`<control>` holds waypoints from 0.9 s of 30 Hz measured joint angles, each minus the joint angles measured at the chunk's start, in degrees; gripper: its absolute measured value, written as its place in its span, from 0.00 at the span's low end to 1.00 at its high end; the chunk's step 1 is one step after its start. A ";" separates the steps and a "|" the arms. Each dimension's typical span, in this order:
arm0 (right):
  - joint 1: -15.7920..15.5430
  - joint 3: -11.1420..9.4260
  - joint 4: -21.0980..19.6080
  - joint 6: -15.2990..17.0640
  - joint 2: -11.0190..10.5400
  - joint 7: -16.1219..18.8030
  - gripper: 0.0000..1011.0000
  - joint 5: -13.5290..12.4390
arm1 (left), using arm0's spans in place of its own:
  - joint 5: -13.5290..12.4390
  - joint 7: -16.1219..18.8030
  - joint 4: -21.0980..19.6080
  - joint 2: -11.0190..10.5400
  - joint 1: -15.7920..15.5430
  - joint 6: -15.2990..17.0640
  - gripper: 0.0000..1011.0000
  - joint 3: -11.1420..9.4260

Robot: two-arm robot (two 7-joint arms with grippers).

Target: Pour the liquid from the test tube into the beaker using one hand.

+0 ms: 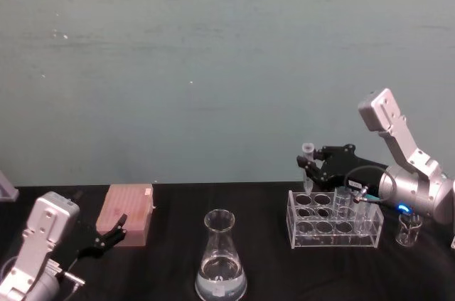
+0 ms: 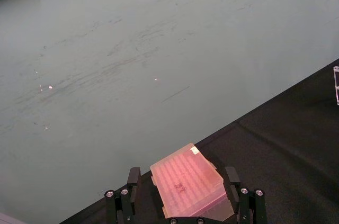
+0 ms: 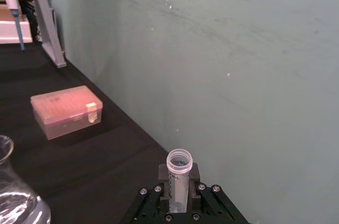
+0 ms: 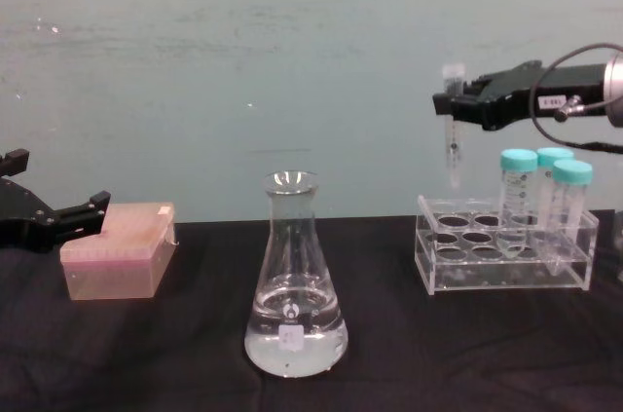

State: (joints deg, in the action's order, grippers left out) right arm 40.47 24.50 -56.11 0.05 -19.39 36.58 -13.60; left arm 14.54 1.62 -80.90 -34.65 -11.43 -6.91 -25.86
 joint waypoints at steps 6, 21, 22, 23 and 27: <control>-0.58 0.95 -0.50 0.80 -0.49 0.77 0.21 -0.96 | 0.00 0.00 0.00 0.00 0.00 0.00 0.99 0.00; -1.12 2.77 -0.22 1.50 -1.09 1.03 0.21 -2.17 | 0.00 0.00 0.00 0.00 0.00 0.00 0.99 0.00; -1.08 2.83 -0.11 1.49 -1.08 1.03 0.21 -2.17 | 0.00 0.00 0.00 0.00 0.00 0.00 0.99 0.00; -1.01 2.92 0.07 1.47 -1.04 1.03 0.21 -2.17 | 0.00 0.00 0.00 0.00 0.00 0.00 0.99 0.00; -0.51 3.33 1.23 1.24 -0.78 1.03 0.21 -2.18 | 0.00 0.00 0.00 0.00 0.00 0.00 0.99 0.00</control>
State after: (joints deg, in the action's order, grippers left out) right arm 39.96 27.84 -54.87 1.30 -20.17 37.61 -15.78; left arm 14.55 1.62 -80.90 -34.65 -11.43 -6.91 -25.86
